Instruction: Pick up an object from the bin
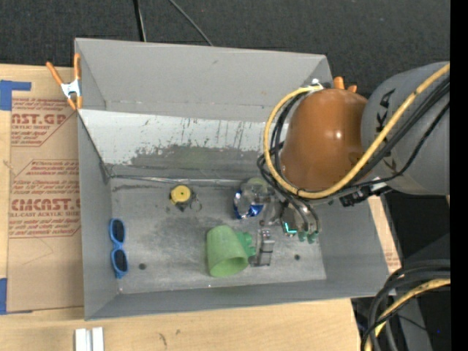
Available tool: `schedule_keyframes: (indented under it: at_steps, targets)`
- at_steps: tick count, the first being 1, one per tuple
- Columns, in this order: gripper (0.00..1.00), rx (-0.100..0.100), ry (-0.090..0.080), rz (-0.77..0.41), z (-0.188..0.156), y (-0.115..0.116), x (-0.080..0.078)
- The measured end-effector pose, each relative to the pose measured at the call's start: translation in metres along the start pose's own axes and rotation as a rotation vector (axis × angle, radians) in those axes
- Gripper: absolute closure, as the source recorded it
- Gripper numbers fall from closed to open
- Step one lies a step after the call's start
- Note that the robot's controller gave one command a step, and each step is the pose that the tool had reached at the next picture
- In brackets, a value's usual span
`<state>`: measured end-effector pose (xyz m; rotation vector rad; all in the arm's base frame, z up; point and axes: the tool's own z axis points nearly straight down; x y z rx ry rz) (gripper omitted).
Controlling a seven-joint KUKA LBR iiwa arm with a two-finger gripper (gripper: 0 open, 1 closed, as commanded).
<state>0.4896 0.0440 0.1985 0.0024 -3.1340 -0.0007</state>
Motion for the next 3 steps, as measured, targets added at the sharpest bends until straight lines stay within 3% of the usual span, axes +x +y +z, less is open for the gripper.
schedule_keyframes:
  at_steps: [1, 2, 3]
  targets:
    - [0.00, 0.001, -0.001, -0.077, 0.127, -0.008, -0.010]
    - [1.00, 0.001, -0.012, -0.075, 0.121, -0.008, -0.013]
    - [1.00, 0.004, -0.021, -0.290, -0.188, -0.026, -0.033]
